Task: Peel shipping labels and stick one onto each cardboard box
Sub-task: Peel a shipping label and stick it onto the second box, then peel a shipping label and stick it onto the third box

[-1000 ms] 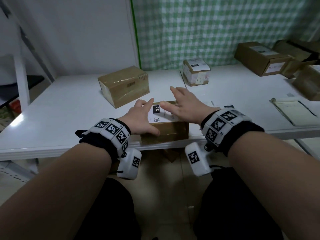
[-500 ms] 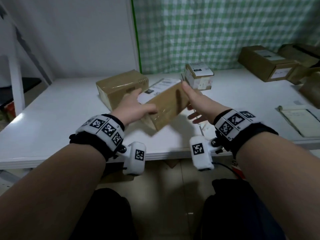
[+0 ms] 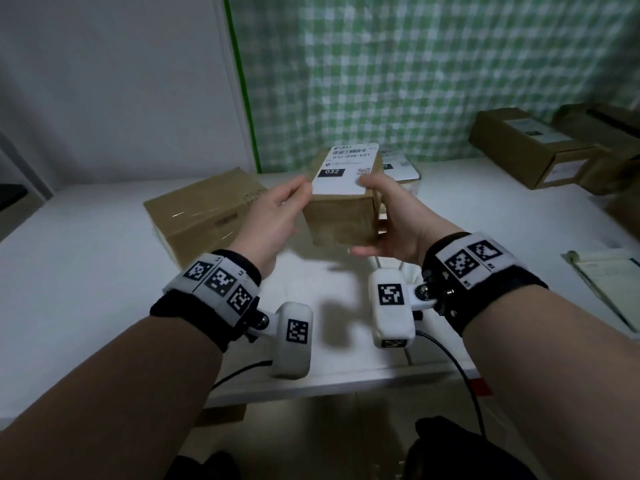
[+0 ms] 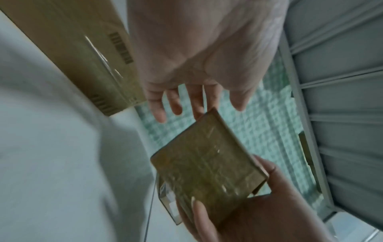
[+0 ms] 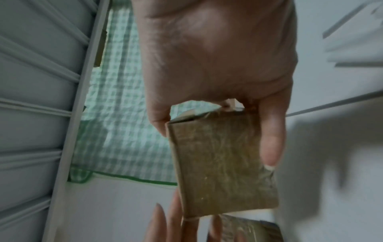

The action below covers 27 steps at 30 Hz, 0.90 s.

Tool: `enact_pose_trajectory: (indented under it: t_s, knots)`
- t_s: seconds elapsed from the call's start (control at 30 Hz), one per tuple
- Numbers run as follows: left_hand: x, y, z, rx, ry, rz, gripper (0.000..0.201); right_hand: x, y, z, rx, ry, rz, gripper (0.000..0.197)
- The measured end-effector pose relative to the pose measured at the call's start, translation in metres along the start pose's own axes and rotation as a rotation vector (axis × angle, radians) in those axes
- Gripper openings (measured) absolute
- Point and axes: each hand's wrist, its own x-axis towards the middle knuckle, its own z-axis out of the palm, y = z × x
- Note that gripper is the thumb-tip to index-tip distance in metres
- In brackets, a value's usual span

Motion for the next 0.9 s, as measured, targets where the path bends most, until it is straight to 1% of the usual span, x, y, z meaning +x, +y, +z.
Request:
enact_pose_trajectory:
  t_s: [0.03, 0.07, 0.1, 0.13, 0.17, 0.2, 0.27, 0.3, 0.33, 0.37, 0.43, 0.47, 0.5, 0.53, 0.57, 0.63, 0.67, 0.73, 0.77, 0.83, 0.87, 0.9]
  knots:
    - [0.007, 0.0, -0.001, 0.03, 0.014, 0.012, 0.035, 0.006, -0.001, -0.002, 0.041, 0.026, -0.019, 0.021]
    - [0.014, 0.0, -0.005, 0.102, 0.052, 0.043, 0.032, 0.011, -0.003, -0.004, 0.073, 0.051, -0.041, 0.015]
    - [0.023, -0.002, -0.012, 0.198, 0.107, 0.083, 0.03, 0.02, -0.004, -0.005, 0.098, 0.074, -0.062, 0.012]
    - [0.029, -0.003, -0.022, 0.333, 0.176, 0.113, 0.033, 0.025, -0.005, -0.005, 0.109, 0.094, -0.081, 0.012]
    - [0.038, -0.006, -0.033, 0.485, 0.237, 0.122, 0.041, 0.032, -0.007, -0.004, 0.11, 0.108, -0.095, 0.013]
    - [0.043, -0.005, -0.045, 0.63, 0.275, 0.083, 0.05, 0.039, -0.009, -0.003, 0.108, 0.121, -0.105, 0.015]
    - [0.054, -0.006, -0.071, 0.89, 0.271, -0.088, 0.069, 0.053, -0.012, 0.0, 0.11, 0.146, -0.112, 0.014]
    - [0.057, -0.008, -0.084, 0.986, 0.246, -0.186, 0.079, 0.061, -0.013, 0.002, 0.115, 0.169, -0.113, 0.012]
    - [0.059, -0.009, -0.095, 1.045, 0.215, -0.278, 0.089, 0.068, -0.013, 0.003, 0.115, 0.194, -0.113, 0.011]
    - [0.06, -0.01, -0.104, 1.073, 0.188, -0.342, 0.095, 0.076, -0.013, 0.004, 0.114, 0.217, -0.108, 0.014]
    - [0.062, -0.013, -0.111, 1.103, 0.137, -0.402, 0.098, 0.092, -0.01, 0.006, 0.109, 0.258, -0.087, 0.032]
    - [0.063, -0.015, -0.112, 1.119, 0.122, -0.403, 0.098, 0.098, -0.008, 0.008, 0.103, 0.288, -0.074, 0.042]
    - [0.064, -0.015, -0.11, 1.131, 0.111, -0.396, 0.097, 0.106, -0.005, 0.008, 0.084, 0.339, -0.064, 0.047]
    - [0.064, -0.015, -0.108, 1.141, 0.109, -0.387, 0.097, 0.111, -0.003, 0.009, 0.029, 0.413, -0.073, 0.047]
    - [0.065, -0.016, -0.107, 1.14, 0.104, -0.379, 0.097, 0.113, -0.002, 0.01, -0.091, 0.505, -0.102, 0.044]
    - [0.065, -0.015, -0.104, 1.126, 0.101, -0.378, 0.095, 0.116, 0.0, 0.011, -0.436, 0.678, -0.216, 0.039]
    - [0.065, -0.016, -0.104, 1.116, 0.1, -0.381, 0.095, 0.114, 0.001, 0.013, -0.579, 0.725, -0.273, 0.039]
    - [0.065, -0.017, -0.104, 1.094, 0.094, -0.386, 0.094, 0.113, 0.004, 0.019, -0.791, 0.75, -0.385, 0.051]
    - [0.064, -0.017, -0.105, 1.089, 0.09, -0.385, 0.095, 0.112, 0.004, 0.024, -0.915, 0.737, -0.405, 0.061]
    - [0.064, -0.017, -0.107, 1.083, 0.084, -0.391, 0.096, 0.113, 0.006, 0.036, -1.185, 0.678, -0.375, 0.081]
    - [0.064, -0.018, -0.108, 1.078, 0.08, -0.391, 0.097, 0.114, 0.008, 0.042, -1.282, 0.645, -0.336, 0.083]
    - [0.064, -0.018, -0.11, 1.071, 0.072, -0.391, 0.098, 0.117, 0.008, 0.044, -1.33, 0.63, -0.305, 0.08]
